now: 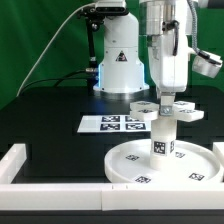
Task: Assemble round table
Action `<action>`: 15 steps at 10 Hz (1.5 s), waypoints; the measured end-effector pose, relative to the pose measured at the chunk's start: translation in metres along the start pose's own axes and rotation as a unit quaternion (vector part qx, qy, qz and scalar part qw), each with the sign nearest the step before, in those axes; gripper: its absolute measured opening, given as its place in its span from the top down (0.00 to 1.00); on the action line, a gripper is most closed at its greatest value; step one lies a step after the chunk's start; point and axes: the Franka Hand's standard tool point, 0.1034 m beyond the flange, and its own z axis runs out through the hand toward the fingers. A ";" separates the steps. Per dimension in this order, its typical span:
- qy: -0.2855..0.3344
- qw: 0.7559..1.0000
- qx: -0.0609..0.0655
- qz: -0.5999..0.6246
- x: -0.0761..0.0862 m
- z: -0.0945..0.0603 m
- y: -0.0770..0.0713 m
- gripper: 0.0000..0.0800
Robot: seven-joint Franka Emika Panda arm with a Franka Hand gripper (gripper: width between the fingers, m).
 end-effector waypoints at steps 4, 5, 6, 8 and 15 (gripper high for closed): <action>-0.011 0.994 0.010 -0.108 0.000 -0.014 -0.008 0.19; -0.013 0.982 0.011 -0.186 0.001 -0.018 -0.009 0.19; -0.019 0.964 0.001 -0.264 -0.003 -0.020 -0.009 0.19; -0.016 0.948 0.004 -0.316 -0.002 -0.019 -0.010 0.19; -0.022 0.715 -0.015 -0.699 -0.009 -0.021 -0.009 0.19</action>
Offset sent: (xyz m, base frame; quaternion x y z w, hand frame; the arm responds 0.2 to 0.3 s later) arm 0.0069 0.0060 0.0271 0.0134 -0.0595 -0.1233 0.9905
